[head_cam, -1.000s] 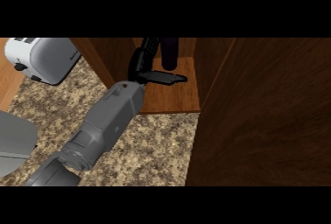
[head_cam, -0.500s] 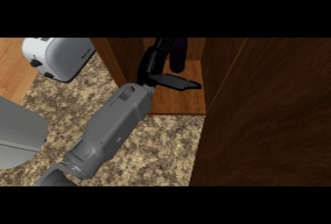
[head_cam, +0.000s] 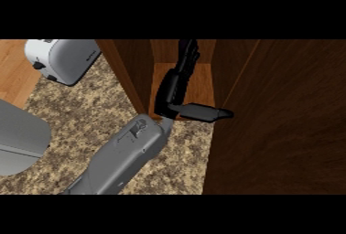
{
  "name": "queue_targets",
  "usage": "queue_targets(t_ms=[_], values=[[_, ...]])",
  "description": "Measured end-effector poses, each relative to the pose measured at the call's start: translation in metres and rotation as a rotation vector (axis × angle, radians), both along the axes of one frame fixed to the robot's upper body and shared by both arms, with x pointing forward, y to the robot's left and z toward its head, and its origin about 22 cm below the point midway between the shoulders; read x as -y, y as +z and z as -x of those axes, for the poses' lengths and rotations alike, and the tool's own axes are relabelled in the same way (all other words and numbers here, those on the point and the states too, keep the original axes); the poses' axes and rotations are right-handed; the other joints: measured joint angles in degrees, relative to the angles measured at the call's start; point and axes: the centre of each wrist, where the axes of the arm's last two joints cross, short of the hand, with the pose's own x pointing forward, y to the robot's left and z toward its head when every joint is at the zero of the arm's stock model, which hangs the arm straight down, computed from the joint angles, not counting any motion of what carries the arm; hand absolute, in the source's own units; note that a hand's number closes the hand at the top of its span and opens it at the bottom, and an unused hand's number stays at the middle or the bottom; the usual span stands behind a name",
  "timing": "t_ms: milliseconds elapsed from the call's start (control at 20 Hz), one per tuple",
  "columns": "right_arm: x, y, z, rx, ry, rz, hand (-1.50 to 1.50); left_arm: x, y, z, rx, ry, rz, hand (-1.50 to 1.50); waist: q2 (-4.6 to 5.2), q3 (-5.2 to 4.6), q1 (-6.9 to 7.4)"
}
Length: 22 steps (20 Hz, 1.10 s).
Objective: Pick up the wine, place it into the cabinet and close the cabinet
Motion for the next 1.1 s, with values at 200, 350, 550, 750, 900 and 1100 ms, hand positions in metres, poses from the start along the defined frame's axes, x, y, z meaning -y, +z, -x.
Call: queue_targets(t_ms=[200,350,550,750,900,1100], values=[[-0.005,0.004,0.001,0.013,0.01,0.005,-1.5,0.002,-0.002,0.033,-0.013,0.046,0.014,-1.5,0.33,0.05,-0.37],[-0.006,0.006,0.003,0.02,0.009,0.005,-1.5,0.004,-0.006,0.059,-0.032,0.066,0.043,-1.5,0.47,0.06,-0.5],[-0.006,0.005,0.003,0.017,0.004,0.002,-1.5,0.005,-0.01,0.097,-0.051,0.07,0.106,1.5,0.48,0.03,-0.59],[-0.007,0.003,0.003,0.015,0.001,0.0,-1.5,-0.003,-0.005,0.129,-0.064,0.067,0.169,1.5,0.52,-0.01,-0.66],[-0.011,0.001,0.004,0.015,0.006,0.0,-1.5,-0.018,-0.006,0.152,-0.071,0.033,0.176,1.5,0.54,-0.02,-0.66],[-0.009,0.0,0.004,0.016,0.007,0.005,-1.5,-0.045,-0.008,0.172,-0.067,-0.013,0.182,1.5,0.61,-0.03,-0.72]])
